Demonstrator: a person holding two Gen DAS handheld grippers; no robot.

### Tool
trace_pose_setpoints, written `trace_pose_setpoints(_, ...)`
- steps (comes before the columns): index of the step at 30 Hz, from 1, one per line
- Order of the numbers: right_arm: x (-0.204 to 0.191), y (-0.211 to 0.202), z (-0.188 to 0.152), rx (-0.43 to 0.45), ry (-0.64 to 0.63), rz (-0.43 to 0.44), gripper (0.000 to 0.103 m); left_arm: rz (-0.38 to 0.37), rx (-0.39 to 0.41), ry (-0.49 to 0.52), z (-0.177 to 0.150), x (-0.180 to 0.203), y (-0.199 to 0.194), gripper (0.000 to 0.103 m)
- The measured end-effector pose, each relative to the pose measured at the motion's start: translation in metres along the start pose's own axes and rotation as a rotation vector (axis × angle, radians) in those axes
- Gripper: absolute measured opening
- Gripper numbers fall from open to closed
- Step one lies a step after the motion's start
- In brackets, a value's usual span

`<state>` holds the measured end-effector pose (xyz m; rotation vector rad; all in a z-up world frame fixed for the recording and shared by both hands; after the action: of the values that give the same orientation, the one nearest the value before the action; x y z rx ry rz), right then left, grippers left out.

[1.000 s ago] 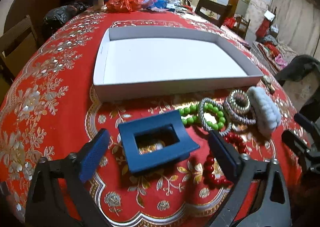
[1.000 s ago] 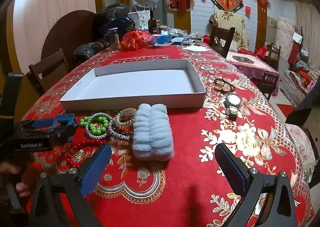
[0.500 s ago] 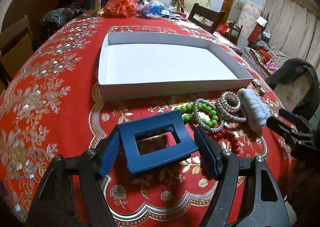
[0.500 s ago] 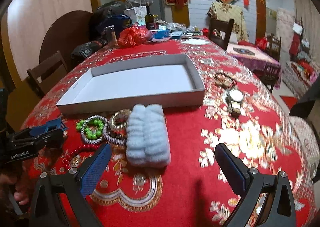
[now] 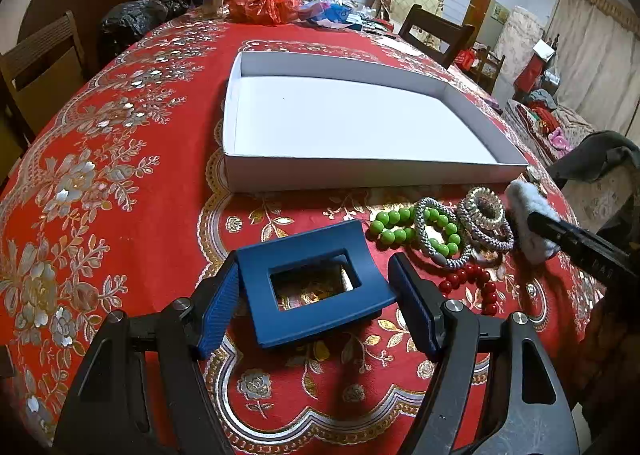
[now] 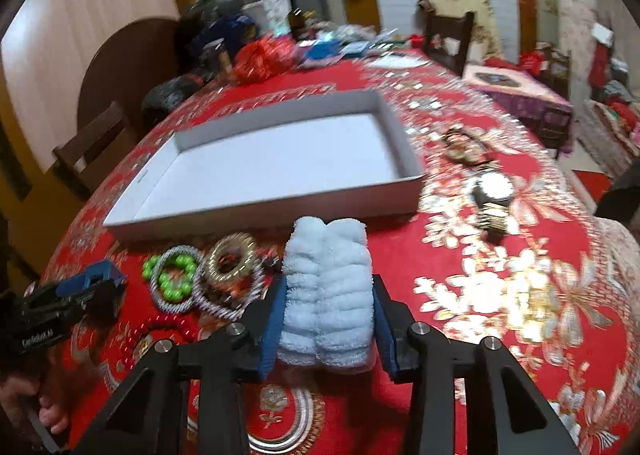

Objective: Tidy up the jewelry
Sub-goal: 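Close the right tool on the grey fuzzy hair tie, then hold the blue clip and grey hair tie raised above the table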

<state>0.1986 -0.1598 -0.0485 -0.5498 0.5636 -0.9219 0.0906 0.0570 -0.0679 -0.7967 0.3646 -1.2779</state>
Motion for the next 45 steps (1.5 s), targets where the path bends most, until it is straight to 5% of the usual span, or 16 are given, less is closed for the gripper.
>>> trace_pose_setpoints(21, 0.007, -0.016, 0.007, 0.088, -0.005, -0.165, 0.038, -0.023, 0.094, 0.106, 0.006, 0.021, -0.018, 0.073)
trace_pose_setpoints(45, 0.000, -0.016, 0.006, 0.081, -0.053, -0.196, 0.038, 0.020, 0.153, 0.183, 0.006, 0.034, -0.027, 0.073)
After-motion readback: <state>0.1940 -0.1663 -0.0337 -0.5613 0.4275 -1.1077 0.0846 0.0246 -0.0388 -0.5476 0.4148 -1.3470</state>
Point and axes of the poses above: each gripper's, at about its wrist camera, not at the fingertips, and y roughly the way its jaws point, x to its right, z to its top, the point moved 6 cm from there along y, roughly the way its jaws point, and after that the axes turned 3 degrees about x, right-handed, at the moved point
